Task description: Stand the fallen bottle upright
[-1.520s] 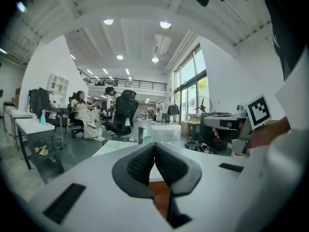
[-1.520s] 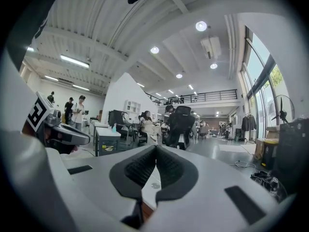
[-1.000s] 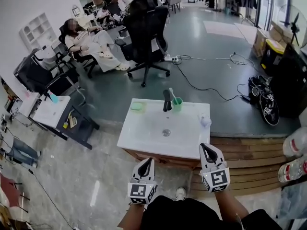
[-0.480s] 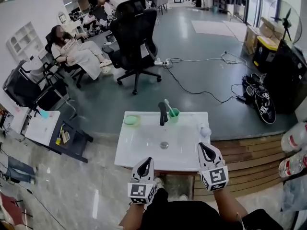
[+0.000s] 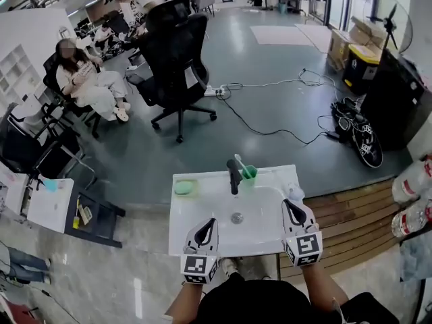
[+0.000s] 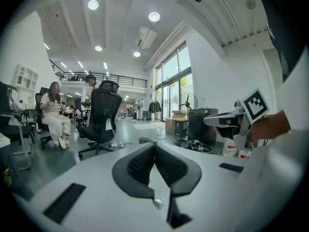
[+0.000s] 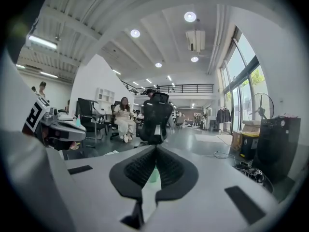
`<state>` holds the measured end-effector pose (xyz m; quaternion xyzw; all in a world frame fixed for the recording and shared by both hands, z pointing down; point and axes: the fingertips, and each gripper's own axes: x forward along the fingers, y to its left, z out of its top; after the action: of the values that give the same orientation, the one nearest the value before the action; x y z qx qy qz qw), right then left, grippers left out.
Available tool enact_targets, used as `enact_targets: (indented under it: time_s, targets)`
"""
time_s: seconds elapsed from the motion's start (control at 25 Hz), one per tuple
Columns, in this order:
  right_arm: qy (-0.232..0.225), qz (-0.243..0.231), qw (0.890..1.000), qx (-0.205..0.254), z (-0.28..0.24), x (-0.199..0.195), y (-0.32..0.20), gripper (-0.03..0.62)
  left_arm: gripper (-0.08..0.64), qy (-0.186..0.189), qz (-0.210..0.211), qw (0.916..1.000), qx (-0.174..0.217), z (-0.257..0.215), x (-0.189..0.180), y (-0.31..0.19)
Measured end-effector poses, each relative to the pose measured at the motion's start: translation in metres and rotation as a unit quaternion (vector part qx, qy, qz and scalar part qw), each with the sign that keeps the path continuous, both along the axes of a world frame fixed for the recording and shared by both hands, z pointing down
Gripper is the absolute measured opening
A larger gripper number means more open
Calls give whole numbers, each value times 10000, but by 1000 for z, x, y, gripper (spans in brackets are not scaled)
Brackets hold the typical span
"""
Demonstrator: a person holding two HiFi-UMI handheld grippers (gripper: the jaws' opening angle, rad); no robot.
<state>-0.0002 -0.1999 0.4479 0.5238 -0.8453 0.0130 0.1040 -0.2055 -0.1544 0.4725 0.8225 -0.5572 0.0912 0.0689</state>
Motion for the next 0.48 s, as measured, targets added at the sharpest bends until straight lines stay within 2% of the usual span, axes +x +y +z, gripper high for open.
enact_targets:
  time_s: [0.2, 0.36, 0.48]
  targets:
    - [132, 224, 9996, -86, 10, -17, -22, 15, 18, 49, 320, 9994, 81, 0, -16, -36]
    - [294, 335, 9983, -377, 20, -18, -41, 15, 20, -20, 599, 9982, 43, 1, -17, -54]
    - [521, 282, 9962, -646, 36, -12, -58, 17, 18, -38, 650, 9979, -16, 6, -20, -64]
